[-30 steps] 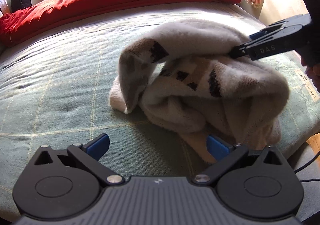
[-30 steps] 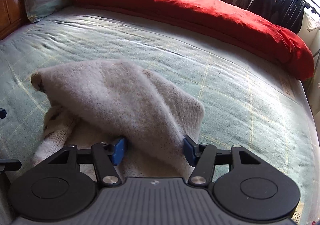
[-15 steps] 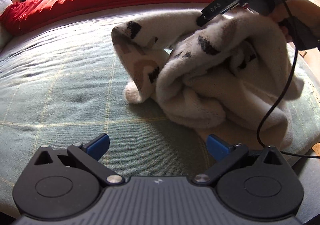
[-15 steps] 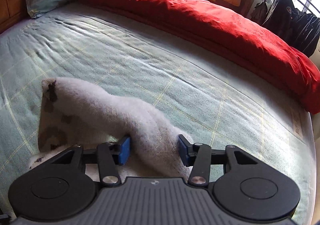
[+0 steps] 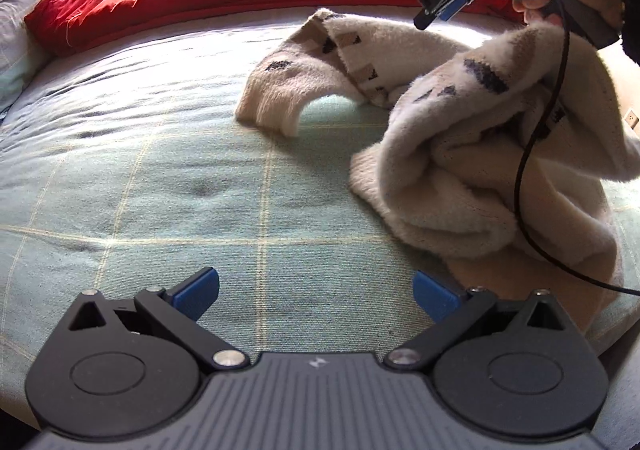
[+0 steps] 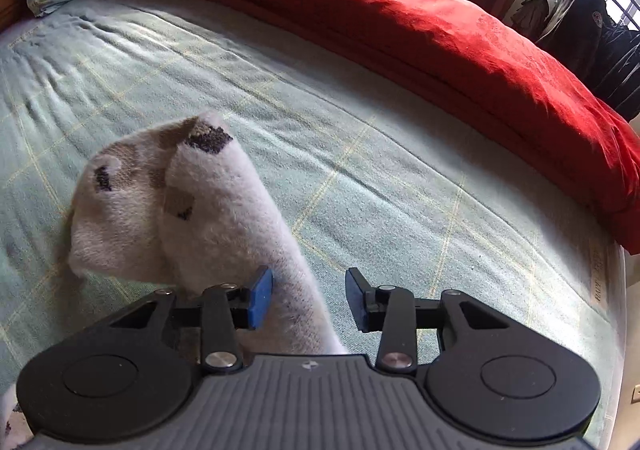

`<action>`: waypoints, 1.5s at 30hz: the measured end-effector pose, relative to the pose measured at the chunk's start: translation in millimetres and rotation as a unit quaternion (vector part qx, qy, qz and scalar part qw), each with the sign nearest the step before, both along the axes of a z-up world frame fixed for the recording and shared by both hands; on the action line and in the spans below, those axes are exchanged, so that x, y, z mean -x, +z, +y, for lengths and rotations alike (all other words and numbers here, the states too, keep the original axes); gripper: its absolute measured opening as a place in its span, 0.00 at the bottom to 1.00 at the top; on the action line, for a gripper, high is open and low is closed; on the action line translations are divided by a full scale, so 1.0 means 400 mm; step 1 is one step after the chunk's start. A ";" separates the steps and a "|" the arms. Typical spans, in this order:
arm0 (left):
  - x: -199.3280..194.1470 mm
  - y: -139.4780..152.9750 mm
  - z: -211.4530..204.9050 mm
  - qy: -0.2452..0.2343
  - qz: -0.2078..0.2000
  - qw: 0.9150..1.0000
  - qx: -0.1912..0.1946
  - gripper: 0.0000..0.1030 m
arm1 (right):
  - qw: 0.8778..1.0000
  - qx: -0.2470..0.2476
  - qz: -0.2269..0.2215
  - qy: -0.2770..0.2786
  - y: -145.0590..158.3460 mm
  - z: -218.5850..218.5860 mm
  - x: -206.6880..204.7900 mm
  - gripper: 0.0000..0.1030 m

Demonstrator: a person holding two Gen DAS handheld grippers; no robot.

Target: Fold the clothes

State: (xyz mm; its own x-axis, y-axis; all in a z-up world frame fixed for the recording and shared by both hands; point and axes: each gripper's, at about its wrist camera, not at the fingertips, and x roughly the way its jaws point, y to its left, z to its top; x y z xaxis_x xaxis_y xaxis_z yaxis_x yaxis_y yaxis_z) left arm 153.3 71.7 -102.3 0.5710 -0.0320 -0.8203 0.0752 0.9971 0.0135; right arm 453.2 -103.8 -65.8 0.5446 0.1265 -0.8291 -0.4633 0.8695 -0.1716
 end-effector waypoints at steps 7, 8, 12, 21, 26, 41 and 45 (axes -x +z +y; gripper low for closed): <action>0.028 0.029 -0.026 -0.020 -0.017 1.000 -0.006 0.99 | 0.998 -0.050 -0.023 -0.001 0.147 -0.061 0.096 0.50; 0.033 0.033 -0.030 -0.024 -0.019 1.000 -0.003 0.99 | 0.998 -0.054 -0.023 0.000 0.161 -0.070 0.116 0.51; 0.056 0.039 -0.040 -0.053 -0.015 0.998 0.027 0.99 | 0.998 -0.059 -0.015 0.006 0.183 -0.101 0.207 0.53; 0.111 0.040 -0.069 -0.103 -0.001 0.993 0.057 0.99 | 0.998 -0.059 0.007 0.001 0.162 -0.171 0.391 0.54; 0.133 0.031 -0.087 -0.116 -0.002 0.993 0.034 0.99 | 0.996 -0.085 0.008 -0.014 0.166 -0.216 0.462 0.54; 0.089 0.052 -0.127 -0.182 -0.031 0.983 0.024 0.98 | 0.988 -0.140 0.062 -0.023 0.075 -0.279 0.591 0.59; 0.041 0.111 -0.158 -0.218 -0.054 0.974 -0.011 0.93 | 0.985 -0.155 0.070 -0.027 0.053 -0.295 0.608 0.62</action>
